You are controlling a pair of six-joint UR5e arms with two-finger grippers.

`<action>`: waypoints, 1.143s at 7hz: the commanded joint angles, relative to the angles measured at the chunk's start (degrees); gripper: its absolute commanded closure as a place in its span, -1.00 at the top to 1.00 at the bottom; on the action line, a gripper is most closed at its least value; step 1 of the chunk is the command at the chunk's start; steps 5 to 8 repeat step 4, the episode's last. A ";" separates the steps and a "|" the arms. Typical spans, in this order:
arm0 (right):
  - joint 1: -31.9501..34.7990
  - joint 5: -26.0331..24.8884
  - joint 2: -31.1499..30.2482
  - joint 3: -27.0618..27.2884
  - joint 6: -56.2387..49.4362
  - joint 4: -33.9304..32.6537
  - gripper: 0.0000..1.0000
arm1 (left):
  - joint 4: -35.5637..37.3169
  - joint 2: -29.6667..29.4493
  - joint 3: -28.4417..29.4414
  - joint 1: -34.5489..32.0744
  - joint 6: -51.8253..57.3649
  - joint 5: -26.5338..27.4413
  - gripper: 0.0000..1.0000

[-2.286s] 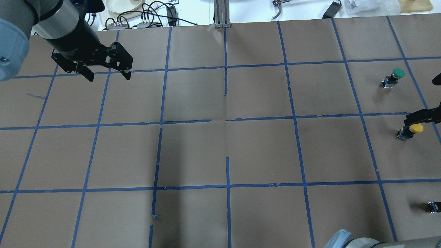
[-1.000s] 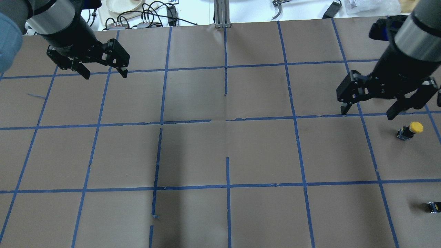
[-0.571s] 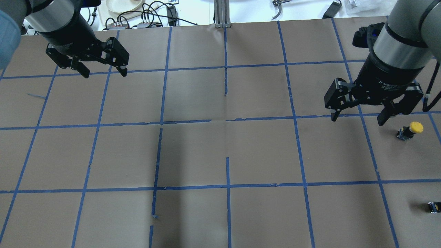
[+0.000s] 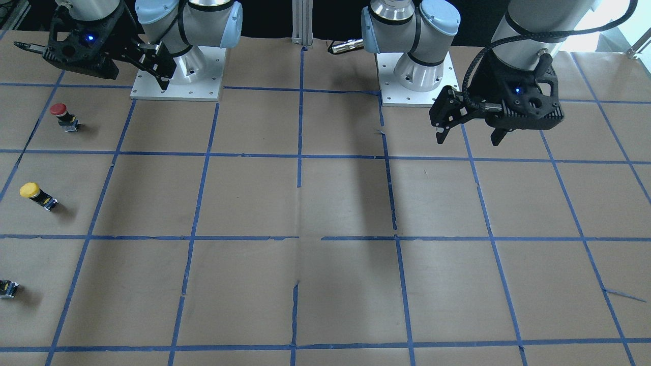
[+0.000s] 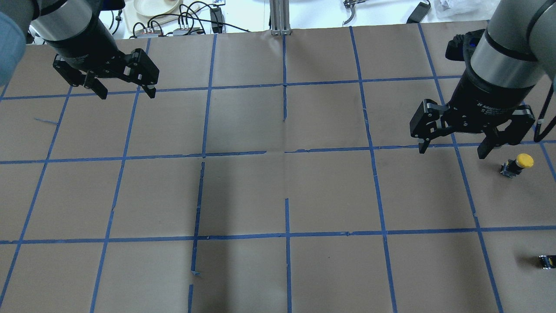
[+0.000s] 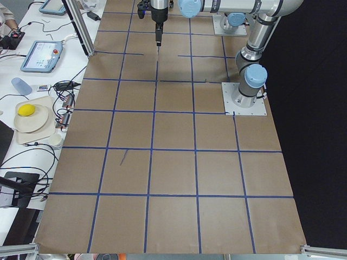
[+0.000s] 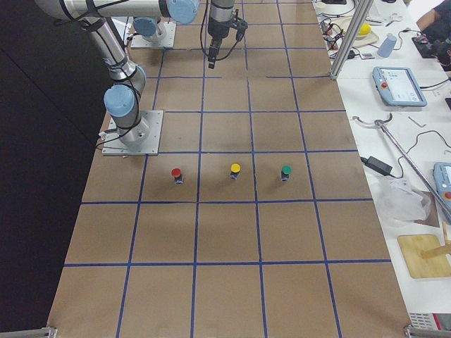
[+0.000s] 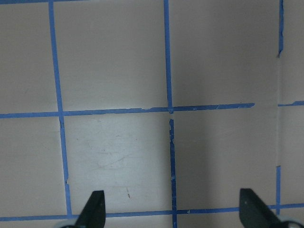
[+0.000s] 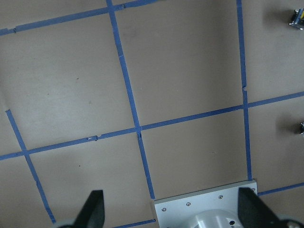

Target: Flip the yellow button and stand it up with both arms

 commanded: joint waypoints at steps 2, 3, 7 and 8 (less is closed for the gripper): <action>0.05 0.10 -0.17 0.00 -0.35 0.27 1.00 | -3.11 -0.55 2.49 -0.13 -0.08 -0.03 0.99; 0.05 0.19 -0.26 0.00 -0.35 0.27 1.00 | -3.37 -0.47 2.49 -0.31 -0.08 0.06 0.99; 0.05 0.19 -0.26 0.00 -0.26 0.27 1.00 | -3.55 -0.30 2.49 -0.22 -0.08 -0.03 0.99; 0.05 0.19 -0.26 0.00 -0.26 0.27 1.00 | -3.55 -0.30 2.49 -0.22 -0.08 -0.03 0.99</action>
